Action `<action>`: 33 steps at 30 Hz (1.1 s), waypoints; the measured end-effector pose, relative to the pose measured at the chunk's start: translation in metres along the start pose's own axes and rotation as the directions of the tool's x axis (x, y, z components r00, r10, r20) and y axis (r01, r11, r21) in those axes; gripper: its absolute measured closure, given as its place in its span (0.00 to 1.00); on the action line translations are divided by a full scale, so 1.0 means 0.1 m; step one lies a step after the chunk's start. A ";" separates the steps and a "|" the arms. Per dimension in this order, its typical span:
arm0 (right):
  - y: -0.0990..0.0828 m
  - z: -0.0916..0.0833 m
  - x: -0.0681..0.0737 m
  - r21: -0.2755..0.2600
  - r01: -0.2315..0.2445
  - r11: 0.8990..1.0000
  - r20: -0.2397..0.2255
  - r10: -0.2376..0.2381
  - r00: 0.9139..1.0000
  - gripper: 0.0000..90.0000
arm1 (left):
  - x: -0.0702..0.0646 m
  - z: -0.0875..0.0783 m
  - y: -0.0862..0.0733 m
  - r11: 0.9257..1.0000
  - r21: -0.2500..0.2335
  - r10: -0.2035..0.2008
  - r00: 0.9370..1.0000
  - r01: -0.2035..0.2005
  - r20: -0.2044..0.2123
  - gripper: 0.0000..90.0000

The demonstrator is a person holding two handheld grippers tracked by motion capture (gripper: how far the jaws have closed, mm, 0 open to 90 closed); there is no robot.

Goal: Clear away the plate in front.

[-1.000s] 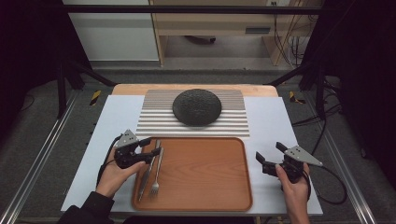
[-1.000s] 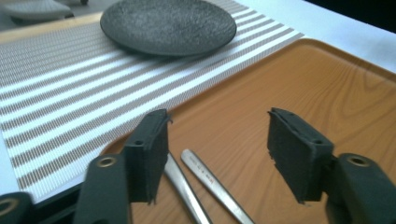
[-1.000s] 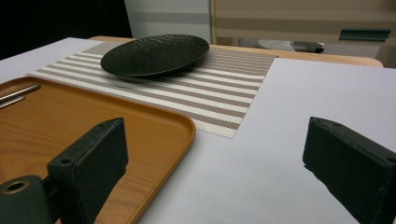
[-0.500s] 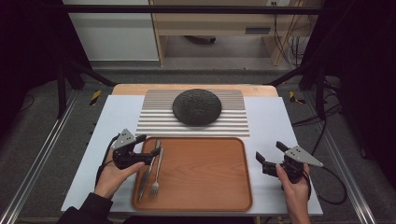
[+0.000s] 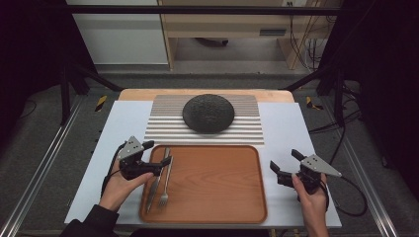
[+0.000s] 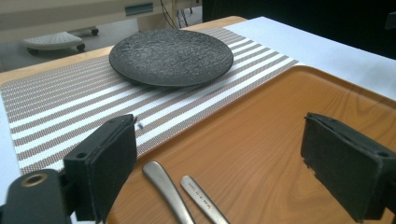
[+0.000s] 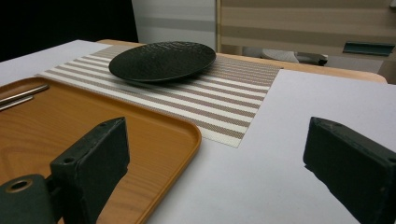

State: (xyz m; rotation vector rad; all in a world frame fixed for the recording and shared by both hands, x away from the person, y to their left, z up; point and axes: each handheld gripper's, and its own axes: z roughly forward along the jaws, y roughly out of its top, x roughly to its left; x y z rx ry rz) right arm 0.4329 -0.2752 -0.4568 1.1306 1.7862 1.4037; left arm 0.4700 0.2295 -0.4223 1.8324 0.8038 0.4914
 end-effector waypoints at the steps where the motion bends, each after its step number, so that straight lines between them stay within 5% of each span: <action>1: 0.00 0.00 0.00 0.001 0.000 1.000 -0.002 0.000 1.000 0.08 | 0.00 0.00 0.01 1.000 -0.003 0.002 1.000 -0.002 0.001 0.11; 15: 0.03 0.07 0.11 -0.022 0.051 0.998 0.009 -0.050 0.999 0.07 | 0.00 0.10 0.18 0.997 -0.016 0.072 0.997 -0.071 0.038 0.03; 22: 0.04 0.12 0.15 -0.012 0.063 0.998 0.001 -0.063 0.998 0.08 | 0.05 0.23 0.35 0.990 -0.052 0.134 0.989 -0.131 0.068 0.03; 26: 0.07 0.14 0.17 -0.007 0.066 0.998 -0.005 -0.066 0.998 0.08 | 0.07 0.29 0.48 0.975 -0.075 0.211 0.977 -0.207 0.040 0.04; 33: 0.10 0.14 0.14 -0.021 0.065 0.998 0.010 -0.065 0.998 0.09 | 0.16 0.34 0.72 0.922 -0.084 0.380 0.925 -0.378 0.012 0.04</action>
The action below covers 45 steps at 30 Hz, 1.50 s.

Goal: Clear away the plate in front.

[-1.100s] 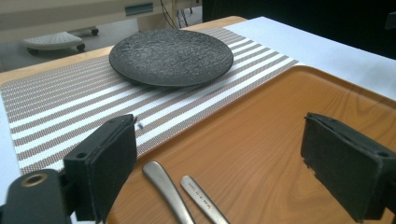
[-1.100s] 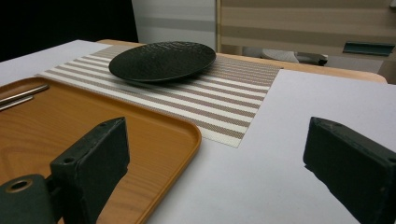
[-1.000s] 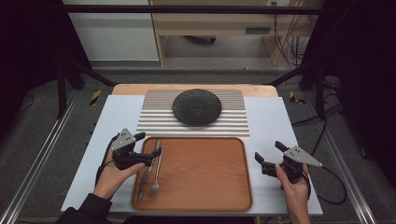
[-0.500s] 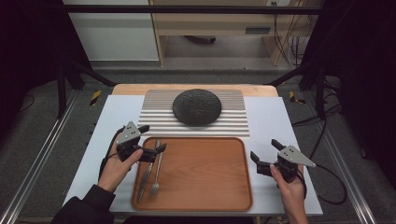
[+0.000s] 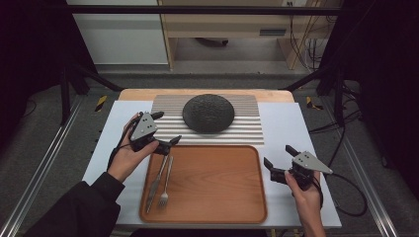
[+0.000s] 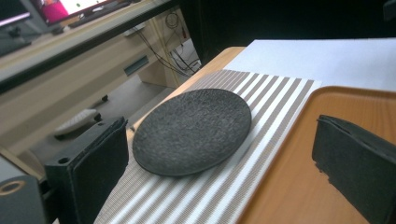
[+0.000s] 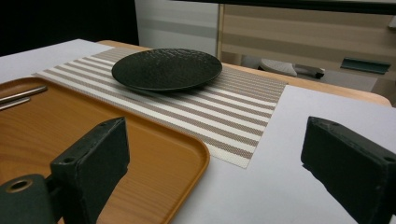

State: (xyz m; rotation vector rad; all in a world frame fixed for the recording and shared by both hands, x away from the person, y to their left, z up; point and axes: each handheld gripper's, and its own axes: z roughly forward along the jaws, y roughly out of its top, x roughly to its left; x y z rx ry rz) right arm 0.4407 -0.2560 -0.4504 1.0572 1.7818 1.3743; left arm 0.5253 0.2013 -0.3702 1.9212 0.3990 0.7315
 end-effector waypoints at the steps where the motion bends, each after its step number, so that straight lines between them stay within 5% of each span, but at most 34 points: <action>1: 0.00 -0.01 0.00 -0.002 -0.001 1.000 0.003 0.001 1.000 0.09 | 0.03 0.01 0.02 1.000 0.006 0.022 1.000 -0.022 0.005 0.04; 10: 0.02 -0.03 -0.01 -0.020 0.000 1.000 0.007 0.000 1.000 0.09 | 0.23 0.22 0.13 0.992 0.066 0.103 0.993 -0.106 0.050 0.08; 20: 0.00 -0.03 0.02 -0.007 0.007 1.000 0.007 -0.007 1.000 0.08 | 0.41 0.56 0.10 0.963 0.117 0.240 0.970 -0.242 0.032 0.08; 25: 0.00 -0.02 0.02 -0.003 0.010 1.000 0.009 -0.010 1.000 0.08 | 0.45 0.70 0.03 0.960 0.128 0.247 0.969 -0.248 0.024 0.08; 28: -0.01 -0.02 0.03 0.003 0.013 1.000 0.007 -0.013 1.000 0.08 | 0.44 0.76 0.01 0.950 0.156 0.269 0.962 -0.272 0.039 0.08; 35: -0.01 -0.01 0.04 0.004 0.011 1.000 0.004 -0.011 1.000 0.08 | 0.43 0.79 0.16 0.941 0.154 0.291 0.953 -0.300 0.082 0.09; 41: -0.02 -0.01 0.06 0.004 0.015 1.000 -0.002 -0.015 1.000 0.08 | 0.46 0.90 0.13 0.924 0.185 0.328 0.942 -0.336 0.073 0.09; 45: -0.02 0.00 0.07 0.006 0.017 1.000 -0.004 -0.017 1.000 0.08 | 0.49 1.00 0.04 0.923 0.189 0.328 0.942 -0.337 0.074 0.09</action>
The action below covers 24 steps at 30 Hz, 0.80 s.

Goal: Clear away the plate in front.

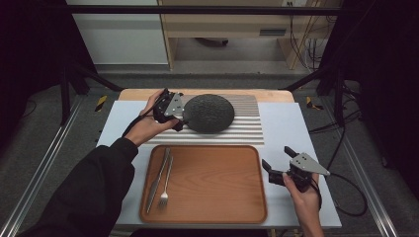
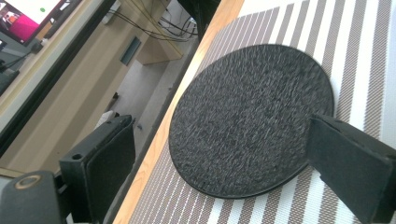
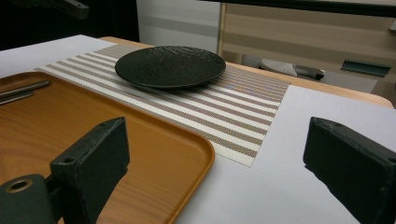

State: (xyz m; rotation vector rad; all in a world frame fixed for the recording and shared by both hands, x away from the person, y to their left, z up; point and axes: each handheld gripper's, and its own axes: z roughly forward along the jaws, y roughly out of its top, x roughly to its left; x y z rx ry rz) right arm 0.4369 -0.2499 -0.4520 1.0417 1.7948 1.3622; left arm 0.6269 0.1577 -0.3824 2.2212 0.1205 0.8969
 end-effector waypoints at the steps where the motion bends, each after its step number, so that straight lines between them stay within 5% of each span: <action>1: 0.00 0.00 0.00 0.000 0.000 1.000 0.000 0.000 1.000 0.08 | 0.00 0.04 -0.03 1.000 0.001 -0.003 1.000 0.003 0.004 0.09; 10: 0.00 -0.01 -0.01 0.002 0.002 1.000 0.007 -0.002 1.000 0.08 | -0.09 0.21 -0.13 0.999 0.047 0.022 0.998 -0.025 0.067 0.08; 16: 0.00 -0.02 -0.01 0.000 -0.002 1.000 0.005 0.002 1.000 0.08 | -0.24 0.27 -0.12 0.990 0.086 0.106 0.989 -0.115 0.107 0.10; 24: 0.01 -0.02 -0.01 -0.003 -0.002 1.000 0.008 0.002 1.000 0.08 | -0.35 0.34 -0.14 0.977 0.109 0.169 0.978 -0.182 0.124 0.16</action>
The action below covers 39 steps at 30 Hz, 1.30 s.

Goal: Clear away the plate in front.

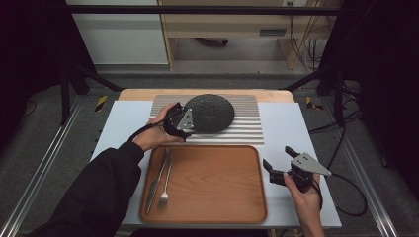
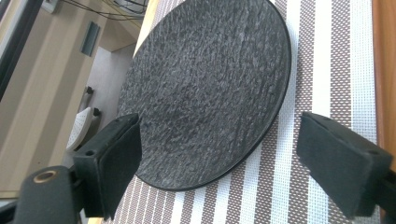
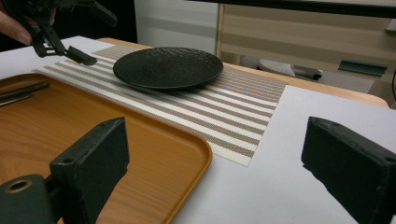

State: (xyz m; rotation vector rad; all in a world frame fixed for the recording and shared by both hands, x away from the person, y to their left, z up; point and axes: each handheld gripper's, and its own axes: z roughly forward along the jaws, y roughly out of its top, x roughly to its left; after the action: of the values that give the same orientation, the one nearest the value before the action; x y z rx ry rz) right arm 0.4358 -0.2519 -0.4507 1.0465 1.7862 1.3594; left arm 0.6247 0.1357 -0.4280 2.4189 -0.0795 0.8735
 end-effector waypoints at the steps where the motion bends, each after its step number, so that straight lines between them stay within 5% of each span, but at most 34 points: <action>1: 0.00 0.00 0.00 0.001 0.000 1.000 0.001 0.000 1.000 0.08 | -0.01 0.01 0.00 1.000 0.008 0.006 1.000 -0.006 -0.003 0.17; 12: 0.00 0.00 0.00 0.000 0.002 1.000 -0.001 -0.002 1.000 0.08 | -0.12 0.13 -0.02 0.995 0.056 0.077 0.997 -0.077 -0.008 0.32; 22: 0.00 0.00 0.00 0.000 0.001 1.000 -0.002 -0.001 1.000 0.08 | -0.23 0.25 0.02 0.984 0.094 0.154 0.988 -0.153 -0.012 0.42; 39: 0.00 -0.02 -0.02 -0.001 -0.005 1.000 0.002 0.005 1.000 0.08 | -0.36 0.37 0.07 0.969 0.128 0.220 0.975 -0.213 -0.039 0.55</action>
State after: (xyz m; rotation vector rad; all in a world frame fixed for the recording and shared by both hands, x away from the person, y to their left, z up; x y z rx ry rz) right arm 0.4352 -0.2542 -0.4500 1.0525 1.7820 1.3621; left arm 0.6160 0.1062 -0.4695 2.5341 -0.2824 1.0675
